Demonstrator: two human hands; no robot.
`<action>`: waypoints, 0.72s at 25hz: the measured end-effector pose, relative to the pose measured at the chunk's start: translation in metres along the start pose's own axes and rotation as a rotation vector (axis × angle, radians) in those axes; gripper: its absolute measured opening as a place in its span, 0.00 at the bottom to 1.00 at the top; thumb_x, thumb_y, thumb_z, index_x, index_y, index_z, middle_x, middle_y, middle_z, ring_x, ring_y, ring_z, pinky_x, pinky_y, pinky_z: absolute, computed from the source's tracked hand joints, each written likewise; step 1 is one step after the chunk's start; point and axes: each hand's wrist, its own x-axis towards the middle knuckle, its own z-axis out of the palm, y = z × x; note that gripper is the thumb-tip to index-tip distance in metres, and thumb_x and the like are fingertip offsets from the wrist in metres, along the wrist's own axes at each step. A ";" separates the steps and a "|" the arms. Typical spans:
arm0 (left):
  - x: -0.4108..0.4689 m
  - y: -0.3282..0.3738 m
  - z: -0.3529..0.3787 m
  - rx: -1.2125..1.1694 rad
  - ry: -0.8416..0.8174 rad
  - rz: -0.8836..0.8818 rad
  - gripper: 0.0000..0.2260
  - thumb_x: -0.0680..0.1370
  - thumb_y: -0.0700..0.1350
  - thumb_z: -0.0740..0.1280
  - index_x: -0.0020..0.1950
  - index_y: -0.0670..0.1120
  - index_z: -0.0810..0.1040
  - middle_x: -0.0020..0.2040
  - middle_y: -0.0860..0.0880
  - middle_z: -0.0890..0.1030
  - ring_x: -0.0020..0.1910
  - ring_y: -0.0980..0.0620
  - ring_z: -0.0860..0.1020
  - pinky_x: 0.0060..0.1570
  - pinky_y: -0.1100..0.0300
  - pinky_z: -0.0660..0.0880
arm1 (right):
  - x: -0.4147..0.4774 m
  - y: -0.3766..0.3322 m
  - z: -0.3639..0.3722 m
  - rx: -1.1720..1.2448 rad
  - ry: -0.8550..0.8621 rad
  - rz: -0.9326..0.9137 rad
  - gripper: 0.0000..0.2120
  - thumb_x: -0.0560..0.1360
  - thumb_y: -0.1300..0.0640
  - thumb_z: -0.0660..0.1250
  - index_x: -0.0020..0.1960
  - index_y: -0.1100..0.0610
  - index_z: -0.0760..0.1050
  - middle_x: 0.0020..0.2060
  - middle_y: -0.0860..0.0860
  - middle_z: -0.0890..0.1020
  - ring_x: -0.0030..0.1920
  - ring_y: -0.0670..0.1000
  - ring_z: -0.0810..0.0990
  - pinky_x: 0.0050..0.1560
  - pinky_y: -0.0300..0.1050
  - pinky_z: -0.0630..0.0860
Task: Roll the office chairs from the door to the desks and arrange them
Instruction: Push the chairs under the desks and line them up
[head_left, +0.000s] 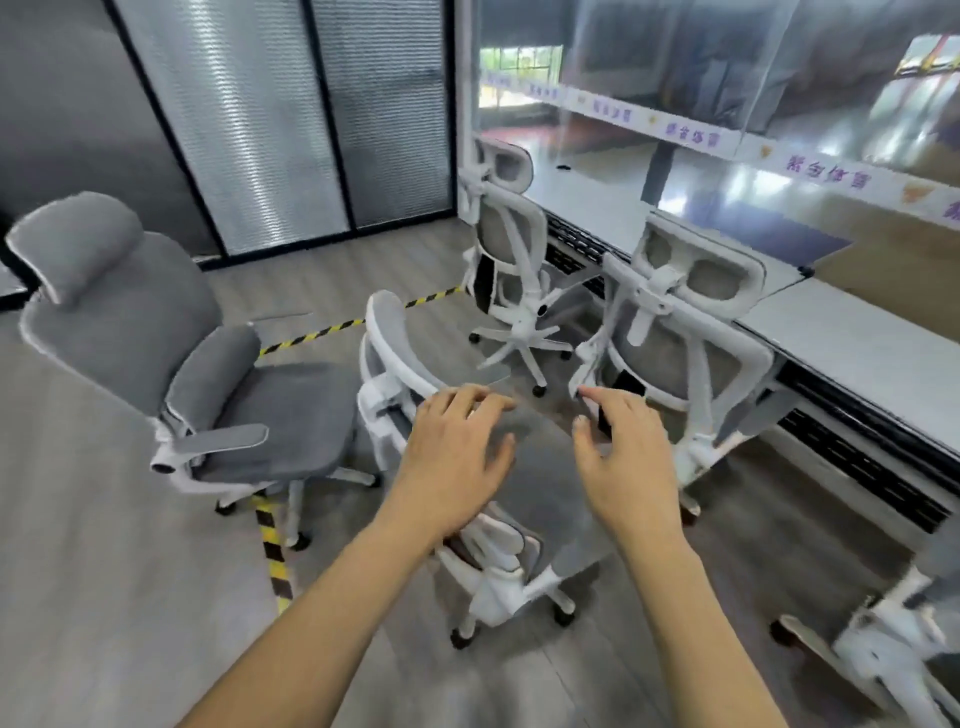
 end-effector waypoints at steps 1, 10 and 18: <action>-0.015 -0.024 -0.015 0.002 0.020 -0.043 0.16 0.77 0.54 0.60 0.63 0.53 0.75 0.61 0.52 0.76 0.61 0.49 0.72 0.62 0.52 0.68 | -0.003 -0.025 0.020 0.026 -0.022 -0.036 0.15 0.78 0.57 0.66 0.65 0.51 0.76 0.57 0.48 0.79 0.57 0.52 0.75 0.60 0.51 0.72; -0.149 -0.275 -0.143 0.028 0.143 -0.317 0.17 0.78 0.56 0.55 0.62 0.54 0.75 0.59 0.54 0.75 0.58 0.49 0.71 0.61 0.51 0.69 | -0.048 -0.257 0.229 0.164 -0.188 -0.194 0.15 0.77 0.57 0.67 0.63 0.51 0.77 0.57 0.47 0.80 0.57 0.51 0.76 0.61 0.48 0.71; -0.219 -0.472 -0.218 0.018 0.111 -0.448 0.13 0.80 0.52 0.61 0.65 0.56 0.73 0.61 0.57 0.73 0.61 0.54 0.68 0.63 0.56 0.68 | -0.062 -0.413 0.391 0.203 -0.349 -0.181 0.15 0.77 0.57 0.67 0.64 0.48 0.76 0.59 0.44 0.78 0.58 0.49 0.75 0.58 0.44 0.69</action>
